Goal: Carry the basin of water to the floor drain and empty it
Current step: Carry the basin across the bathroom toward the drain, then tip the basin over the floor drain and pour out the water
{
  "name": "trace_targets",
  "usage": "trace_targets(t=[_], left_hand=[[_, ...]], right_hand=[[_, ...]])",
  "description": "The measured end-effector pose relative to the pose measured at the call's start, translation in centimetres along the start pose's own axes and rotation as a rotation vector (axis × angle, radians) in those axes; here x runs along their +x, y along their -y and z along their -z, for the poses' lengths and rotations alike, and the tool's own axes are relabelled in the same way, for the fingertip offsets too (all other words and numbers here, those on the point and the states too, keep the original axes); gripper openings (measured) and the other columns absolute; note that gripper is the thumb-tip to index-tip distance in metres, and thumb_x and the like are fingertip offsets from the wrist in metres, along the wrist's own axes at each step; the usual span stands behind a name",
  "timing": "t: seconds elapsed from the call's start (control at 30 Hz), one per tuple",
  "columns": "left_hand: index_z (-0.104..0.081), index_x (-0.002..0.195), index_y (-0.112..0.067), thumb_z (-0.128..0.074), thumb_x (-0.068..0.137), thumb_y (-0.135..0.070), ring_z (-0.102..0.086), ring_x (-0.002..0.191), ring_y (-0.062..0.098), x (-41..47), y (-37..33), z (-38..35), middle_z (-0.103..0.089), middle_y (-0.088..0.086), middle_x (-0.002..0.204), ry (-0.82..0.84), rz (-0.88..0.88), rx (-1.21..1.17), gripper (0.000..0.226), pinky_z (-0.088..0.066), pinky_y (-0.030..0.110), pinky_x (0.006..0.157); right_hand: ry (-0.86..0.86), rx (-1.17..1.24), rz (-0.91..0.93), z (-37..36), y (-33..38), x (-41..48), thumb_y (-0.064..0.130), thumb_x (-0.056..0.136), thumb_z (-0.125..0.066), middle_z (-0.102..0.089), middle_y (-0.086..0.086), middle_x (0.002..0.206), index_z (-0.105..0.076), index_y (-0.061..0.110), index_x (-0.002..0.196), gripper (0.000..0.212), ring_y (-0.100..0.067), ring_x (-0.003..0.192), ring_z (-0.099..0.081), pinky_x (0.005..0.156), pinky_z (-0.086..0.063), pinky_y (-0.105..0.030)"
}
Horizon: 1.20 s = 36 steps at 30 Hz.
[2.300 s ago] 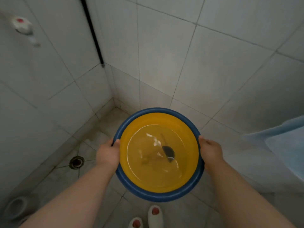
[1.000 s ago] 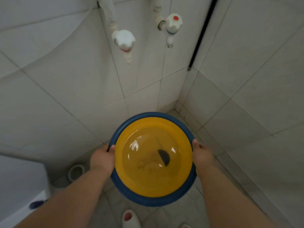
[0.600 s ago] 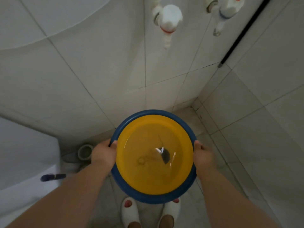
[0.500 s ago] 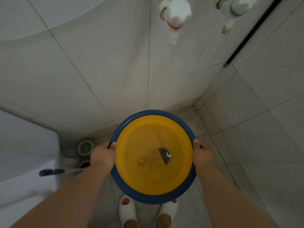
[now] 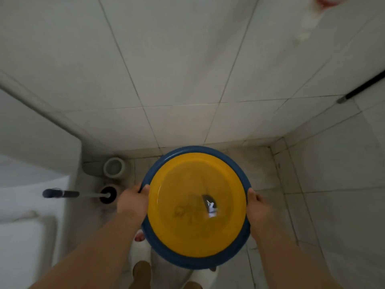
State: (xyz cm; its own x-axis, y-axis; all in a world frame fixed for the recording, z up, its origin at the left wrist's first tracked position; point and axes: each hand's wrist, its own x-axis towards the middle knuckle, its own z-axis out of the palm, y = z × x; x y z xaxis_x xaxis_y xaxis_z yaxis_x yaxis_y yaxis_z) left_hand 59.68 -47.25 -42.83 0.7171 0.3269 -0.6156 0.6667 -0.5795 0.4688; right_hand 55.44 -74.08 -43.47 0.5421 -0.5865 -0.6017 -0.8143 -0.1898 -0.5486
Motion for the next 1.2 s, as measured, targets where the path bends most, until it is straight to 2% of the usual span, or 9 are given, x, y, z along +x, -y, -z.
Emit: trace_targets(t=[0.13, 0.3, 0.4, 0.57, 0.67, 0.87, 0.97, 1.13, 1.2], left_hand=[[-0.062, 0.102, -0.014, -0.039, 0.095, -0.031, -0.046, 0.062, 0.011, 3.4, 1.5, -1.8, -0.052, -0.002, 0.068, -0.002, -0.002, 0.024, 0.029, -0.031, 0.028, 0.053], [-0.06, 0.088, -0.019, -0.04, 0.095, -0.03, -0.05, 0.065, 0.012, 9.5, 4.2, -5.0, -0.055, -0.001, 0.07, 0.015, -0.004, -0.037, 0.024, -0.033, 0.026, 0.052], [-0.055, 0.072, -0.027, -0.04, 0.095, -0.03, -0.051, 0.065, 0.012, 13.2, 5.8, -7.4, -0.057, 0.0, 0.068, 0.002, -0.008, -0.071, 0.028, -0.034, 0.025, 0.053], [-0.054, 0.07, -0.031, -0.041, 0.095, -0.031, -0.054, 0.068, 0.014, 18.2, 8.2, -11.4, -0.059, -0.002, 0.07, -0.004, -0.012, -0.136, 0.028, -0.041, 0.03, 0.065], [-0.051, 0.065, -0.03, -0.043, 0.094, -0.03, -0.053, 0.067, 0.016, 21.0, 9.4, -14.2, -0.057, -0.001, 0.069, -0.013, -0.004, -0.197, 0.03, -0.04, 0.028, 0.061], [-0.054, 0.068, -0.037, -0.047, 0.094, -0.029, -0.055, 0.069, 0.01, 25.6, 12.5, -19.4, -0.058, -0.008, 0.07, 0.009, -0.049, -0.297, 0.028, -0.044, 0.023, 0.061], [-0.06, 0.071, -0.038, -0.05, 0.092, -0.03, -0.062, 0.072, 0.015, 27.8, 14.5, -21.9, -0.066, -0.003, 0.074, 0.053, -0.095, -0.316, 0.024, -0.051, 0.031, 0.065], [-0.063, 0.079, -0.037, -0.054, 0.09, -0.027, -0.064, 0.06, 0.0, 30.3, 16.0, -24.7, -0.067, -0.009, 0.075, 0.056, -0.133, -0.4, 0.018, -0.048, 0.012, 0.049], [-0.067, 0.085, -0.035, -0.056, 0.089, -0.027, -0.065, 0.062, -0.002, 31.2, 16.5, -25.6, -0.07, -0.009, 0.077, 0.067, -0.122, -0.453, 0.014, -0.048, 0.01, 0.05]], right_hand=[[-0.027, 0.06, -0.008, -3.5, -1.8, 2.5, 0.039, 0.096, -0.037, -0.062, -0.029, 0.08, -0.056, -0.004, 0.074, 0.052, -0.038, 0.077, -0.06, 0.075, -0.049, -0.046], [-0.005, 0.099, -0.001, -9.1, -3.8, 7.2, 0.034, 0.097, -0.039, -0.057, -0.021, 0.069, -0.057, -0.006, 0.073, 0.049, -0.03, 0.069, -0.054, 0.066, -0.042, -0.035], [-0.006, 0.119, 0.005, -12.3, -5.0, 10.6, 0.033, 0.096, -0.041, -0.059, -0.023, 0.074, -0.06, -0.011, 0.082, 0.05, -0.03, 0.07, -0.054, 0.069, -0.044, -0.037], [0.011, 0.152, -0.004, -16.6, -7.3, 15.7, 0.035, 0.096, -0.042, -0.059, -0.018, 0.07, -0.058, 0.001, 0.07, 0.045, -0.03, 0.07, -0.056, 0.071, -0.047, -0.039], [0.027, 0.192, -0.027, -18.9, -9.3, 18.5, 0.036, 0.095, -0.044, -0.059, -0.017, 0.069, -0.057, 0.005, 0.068, 0.044, -0.03, 0.071, -0.056, 0.074, -0.048, -0.041], [0.021, 0.24, -0.036, -22.3, -12.7, 23.9, 0.036, 0.095, -0.046, -0.059, -0.018, 0.072, -0.057, 0.002, 0.074, 0.042, -0.03, 0.072, -0.056, 0.073, -0.049, -0.041], [0.018, 0.21, -0.027, -23.6, -13.8, 26.3, 0.038, 0.094, -0.046, -0.063, -0.027, 0.082, -0.06, -0.001, 0.08, 0.044, -0.037, 0.078, -0.06, 0.079, -0.051, -0.05], [-0.001, 0.197, -0.028, -24.7, -14.9, 29.2, 0.036, 0.094, -0.047, -0.065, -0.019, 0.082, -0.061, 0.013, 0.074, 0.034, -0.039, 0.088, -0.062, 0.085, -0.051, -0.049], [0.007, 0.19, -0.028, -25.1, -15.4, 30.0, 0.037, 0.094, -0.047, -0.065, -0.018, 0.083, -0.061, 0.015, 0.074, 0.032, -0.039, 0.088, -0.062, 0.085, -0.051, -0.05]])
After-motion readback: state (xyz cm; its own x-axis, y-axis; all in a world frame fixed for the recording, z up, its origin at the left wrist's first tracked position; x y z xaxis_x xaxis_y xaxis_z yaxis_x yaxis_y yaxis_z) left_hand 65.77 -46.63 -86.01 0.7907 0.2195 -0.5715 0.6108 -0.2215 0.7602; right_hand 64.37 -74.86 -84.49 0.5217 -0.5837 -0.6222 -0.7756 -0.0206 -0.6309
